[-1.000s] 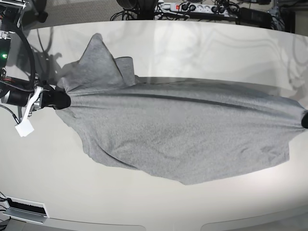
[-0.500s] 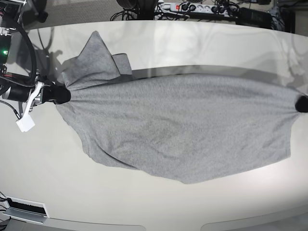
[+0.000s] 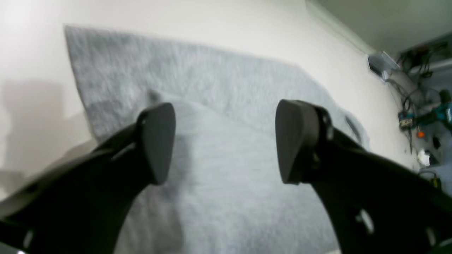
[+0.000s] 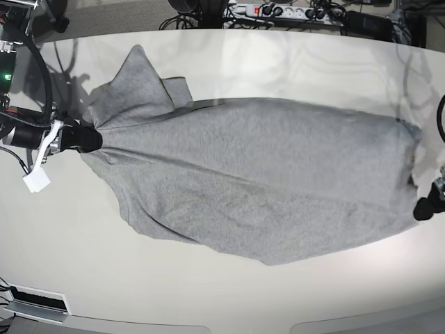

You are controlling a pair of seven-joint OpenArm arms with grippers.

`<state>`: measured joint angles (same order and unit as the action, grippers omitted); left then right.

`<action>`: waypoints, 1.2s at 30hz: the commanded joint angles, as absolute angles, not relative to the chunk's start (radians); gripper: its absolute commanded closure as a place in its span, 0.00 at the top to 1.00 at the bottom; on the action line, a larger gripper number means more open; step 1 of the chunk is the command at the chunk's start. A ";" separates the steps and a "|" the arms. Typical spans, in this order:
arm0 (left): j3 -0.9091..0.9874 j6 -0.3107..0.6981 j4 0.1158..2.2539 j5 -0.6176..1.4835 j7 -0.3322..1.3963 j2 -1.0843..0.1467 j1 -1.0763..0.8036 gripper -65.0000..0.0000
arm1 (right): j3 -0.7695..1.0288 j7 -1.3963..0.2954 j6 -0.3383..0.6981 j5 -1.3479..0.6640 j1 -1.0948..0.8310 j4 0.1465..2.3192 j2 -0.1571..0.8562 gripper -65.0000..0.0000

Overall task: Layout the t-shirt on the table in an organized manner, then fold the t-shirt properly
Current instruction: 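Release and regrasp the shirt corner with the left gripper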

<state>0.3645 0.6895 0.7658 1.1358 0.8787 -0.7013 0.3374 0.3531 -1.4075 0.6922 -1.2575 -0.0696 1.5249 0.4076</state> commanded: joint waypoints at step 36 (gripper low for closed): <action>0.445 0.698 0.780 1.332 1.238 -0.777 -0.075 0.00 | 0.359 -1.396 0.698 -1.283 -0.056 1.542 0.427 0.00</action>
